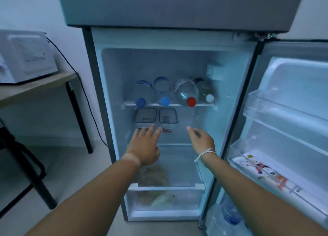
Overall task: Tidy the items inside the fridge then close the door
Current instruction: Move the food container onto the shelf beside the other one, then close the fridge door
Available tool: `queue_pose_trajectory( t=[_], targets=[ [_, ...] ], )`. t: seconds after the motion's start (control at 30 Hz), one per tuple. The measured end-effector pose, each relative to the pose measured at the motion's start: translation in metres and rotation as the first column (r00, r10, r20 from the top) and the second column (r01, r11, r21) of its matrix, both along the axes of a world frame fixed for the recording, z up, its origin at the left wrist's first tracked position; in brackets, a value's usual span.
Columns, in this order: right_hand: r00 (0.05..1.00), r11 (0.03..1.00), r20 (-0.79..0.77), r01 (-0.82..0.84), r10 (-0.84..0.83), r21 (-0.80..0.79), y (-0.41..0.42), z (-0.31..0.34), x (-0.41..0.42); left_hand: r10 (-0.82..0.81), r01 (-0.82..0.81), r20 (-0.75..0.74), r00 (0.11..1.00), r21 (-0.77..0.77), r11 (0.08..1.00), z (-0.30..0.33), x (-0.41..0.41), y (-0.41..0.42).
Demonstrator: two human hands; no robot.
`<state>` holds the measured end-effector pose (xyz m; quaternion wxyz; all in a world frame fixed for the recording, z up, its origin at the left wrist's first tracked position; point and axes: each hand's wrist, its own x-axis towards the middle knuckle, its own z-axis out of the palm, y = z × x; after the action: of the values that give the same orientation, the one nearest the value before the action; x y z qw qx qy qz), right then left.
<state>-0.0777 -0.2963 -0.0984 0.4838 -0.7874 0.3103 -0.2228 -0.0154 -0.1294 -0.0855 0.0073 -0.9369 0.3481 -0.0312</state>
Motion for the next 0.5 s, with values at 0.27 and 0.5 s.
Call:
queue_pose_trajectory(
  t=[0.27,0.5],
  targets=[
    [0.986,0.976,0.109,-0.107,0.129,-0.191,0.034,0.095,-0.104,-0.002,0.009,0.089,0.996,-0.071,0.997,0.061,-0.099,0.029],
    [0.976,0.929,0.170,-0.070,0.140,-0.363,0.031,0.162,-0.201,-0.041,0.056,0.132,0.990,-0.113,0.992,0.095,-0.188,0.022]
  ],
)
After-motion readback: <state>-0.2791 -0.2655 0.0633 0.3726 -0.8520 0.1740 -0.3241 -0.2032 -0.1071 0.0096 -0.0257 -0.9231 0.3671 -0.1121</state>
